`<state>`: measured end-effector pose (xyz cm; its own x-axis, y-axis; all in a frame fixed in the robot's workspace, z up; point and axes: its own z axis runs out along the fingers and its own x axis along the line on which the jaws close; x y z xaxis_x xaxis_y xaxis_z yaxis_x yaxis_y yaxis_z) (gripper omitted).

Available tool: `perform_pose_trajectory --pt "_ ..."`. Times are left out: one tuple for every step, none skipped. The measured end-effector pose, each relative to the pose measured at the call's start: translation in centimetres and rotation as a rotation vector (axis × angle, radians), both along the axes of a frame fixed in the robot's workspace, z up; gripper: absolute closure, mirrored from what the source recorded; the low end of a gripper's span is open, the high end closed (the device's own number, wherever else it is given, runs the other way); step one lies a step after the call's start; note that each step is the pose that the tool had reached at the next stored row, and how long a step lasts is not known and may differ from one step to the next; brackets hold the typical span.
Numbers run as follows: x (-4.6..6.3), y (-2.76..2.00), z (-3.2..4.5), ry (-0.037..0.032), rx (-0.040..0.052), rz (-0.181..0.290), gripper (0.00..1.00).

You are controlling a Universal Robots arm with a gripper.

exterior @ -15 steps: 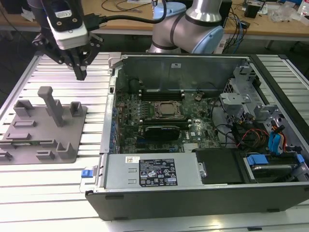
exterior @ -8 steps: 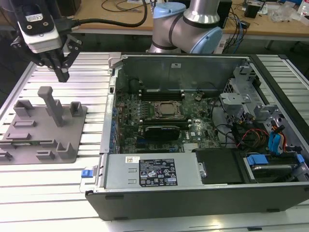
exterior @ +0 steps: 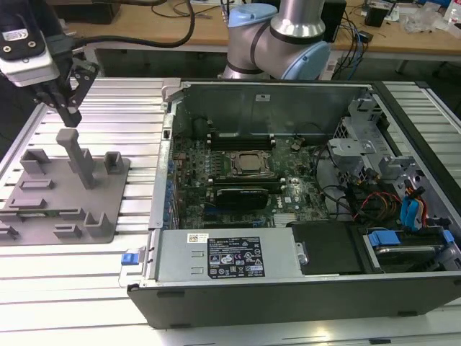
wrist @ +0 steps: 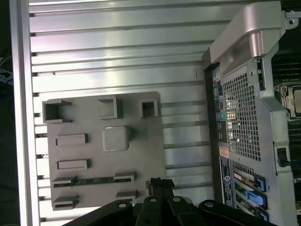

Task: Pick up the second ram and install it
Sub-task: 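Reach for the second ram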

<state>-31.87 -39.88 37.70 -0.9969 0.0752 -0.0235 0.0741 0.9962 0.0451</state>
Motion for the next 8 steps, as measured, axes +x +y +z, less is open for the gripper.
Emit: perform_pose_trajectory --pt "-0.3 0.0 -0.1 0.0 0.0 0.0 0.92" --pt "-0.6 0.0 -0.18 0.0001 0.0 0.0 0.92" --pt "-0.8 0.0 -0.25 0.0 0.0 0.0 0.92" --pt "-1.2 0.0 -0.34 0.0001 0.0 0.0 0.92" --pt "-1.6 0.01 -0.43 0.0 0.0 0.0 0.92" --pt "-2.1 0.0 -0.5 0.0 0.0 0.0 0.92" --pt "-2.6 0.0 -0.59 0.0001 -0.0001 0.0 0.92" --pt "-2.9 0.0 -0.64 0.0001 -0.0001 0.0 0.92"
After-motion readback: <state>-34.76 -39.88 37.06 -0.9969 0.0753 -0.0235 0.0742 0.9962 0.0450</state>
